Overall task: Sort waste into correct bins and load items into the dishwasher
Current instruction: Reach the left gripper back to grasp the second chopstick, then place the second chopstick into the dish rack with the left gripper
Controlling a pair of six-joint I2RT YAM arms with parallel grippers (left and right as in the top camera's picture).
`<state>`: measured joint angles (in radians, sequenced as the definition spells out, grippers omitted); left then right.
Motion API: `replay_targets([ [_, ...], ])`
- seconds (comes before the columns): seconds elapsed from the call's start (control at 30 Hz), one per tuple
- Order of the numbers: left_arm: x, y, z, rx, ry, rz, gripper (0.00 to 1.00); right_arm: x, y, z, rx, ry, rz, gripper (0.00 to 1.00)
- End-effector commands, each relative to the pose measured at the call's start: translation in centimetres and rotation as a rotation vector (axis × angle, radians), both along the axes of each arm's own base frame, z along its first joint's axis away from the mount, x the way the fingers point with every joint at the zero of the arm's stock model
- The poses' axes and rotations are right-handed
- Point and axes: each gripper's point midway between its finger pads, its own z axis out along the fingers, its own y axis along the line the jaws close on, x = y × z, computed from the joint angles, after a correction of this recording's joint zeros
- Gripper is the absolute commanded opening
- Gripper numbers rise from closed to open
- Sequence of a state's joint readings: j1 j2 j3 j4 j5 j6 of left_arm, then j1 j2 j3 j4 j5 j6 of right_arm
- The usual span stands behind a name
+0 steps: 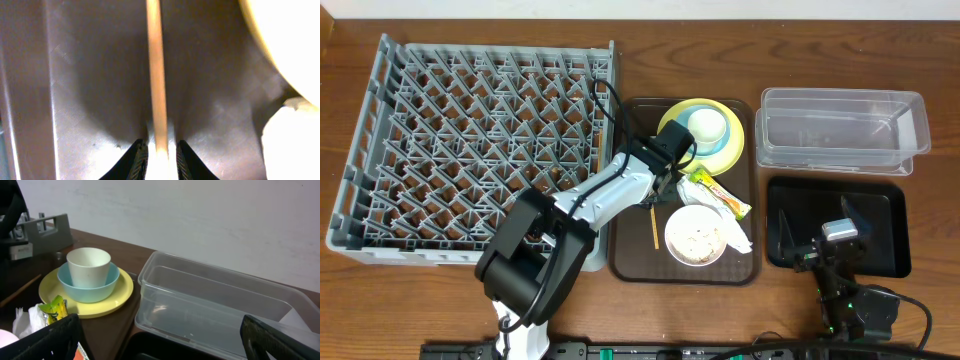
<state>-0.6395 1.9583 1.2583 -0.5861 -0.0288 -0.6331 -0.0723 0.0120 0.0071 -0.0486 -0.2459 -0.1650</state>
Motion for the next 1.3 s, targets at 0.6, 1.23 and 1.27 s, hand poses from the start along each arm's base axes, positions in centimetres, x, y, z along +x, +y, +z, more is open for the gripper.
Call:
replay_targets([
  [0.6, 2.4, 4.8, 15.4, -0.019, -0.349, -0.108, 0.08, 0.0, 0.2, -0.1, 0.014, 0.003, 0.005, 0.99],
  [1.23, 1.7, 11.7, 10.2, 0.142, -0.114, -0.114, 0.08, 0.0, 0.2, -0.1, 0.014, 0.003, 0.005, 0.99],
  [1.27, 1.7, 11.7, 9.7, 0.146, -0.103, -0.115, 0.08, 0.0, 0.2, -0.1, 0.014, 0.003, 0.005, 0.99],
])
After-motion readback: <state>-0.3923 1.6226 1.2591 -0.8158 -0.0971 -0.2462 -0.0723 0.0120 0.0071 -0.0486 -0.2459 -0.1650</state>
